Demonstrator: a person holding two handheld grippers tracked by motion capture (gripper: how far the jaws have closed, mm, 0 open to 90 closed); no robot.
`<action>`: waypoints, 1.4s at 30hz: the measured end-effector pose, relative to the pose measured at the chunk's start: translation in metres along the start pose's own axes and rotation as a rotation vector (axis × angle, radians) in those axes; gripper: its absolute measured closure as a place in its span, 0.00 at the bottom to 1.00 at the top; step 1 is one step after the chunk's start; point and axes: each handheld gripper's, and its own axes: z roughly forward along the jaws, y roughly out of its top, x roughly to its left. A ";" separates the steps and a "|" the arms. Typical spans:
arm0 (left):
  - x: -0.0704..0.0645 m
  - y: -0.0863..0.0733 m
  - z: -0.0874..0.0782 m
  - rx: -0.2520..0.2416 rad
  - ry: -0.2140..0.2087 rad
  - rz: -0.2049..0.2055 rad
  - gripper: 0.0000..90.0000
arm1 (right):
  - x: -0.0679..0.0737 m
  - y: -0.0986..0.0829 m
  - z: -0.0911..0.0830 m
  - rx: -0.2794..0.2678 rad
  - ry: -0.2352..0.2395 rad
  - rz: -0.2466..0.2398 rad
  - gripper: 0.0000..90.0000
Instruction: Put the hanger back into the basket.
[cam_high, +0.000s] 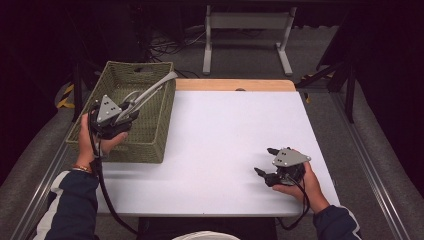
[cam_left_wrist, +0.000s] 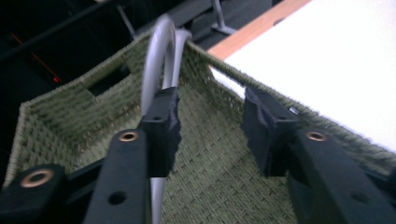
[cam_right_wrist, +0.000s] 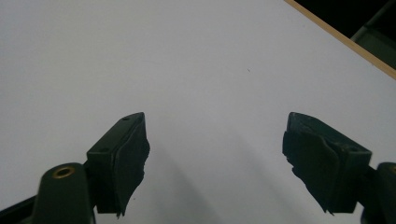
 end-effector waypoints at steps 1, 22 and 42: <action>0.001 0.000 0.002 0.012 0.010 0.005 0.55 | 0.000 0.000 0.000 0.002 -0.001 0.002 0.25; 0.016 -0.004 0.022 0.245 -0.003 -0.018 0.58 | 0.002 -0.001 0.004 0.040 0.030 -0.018 0.25; 0.029 0.003 0.055 0.400 -0.059 0.036 0.89 | 0.005 0.000 0.005 0.051 0.060 -0.047 0.26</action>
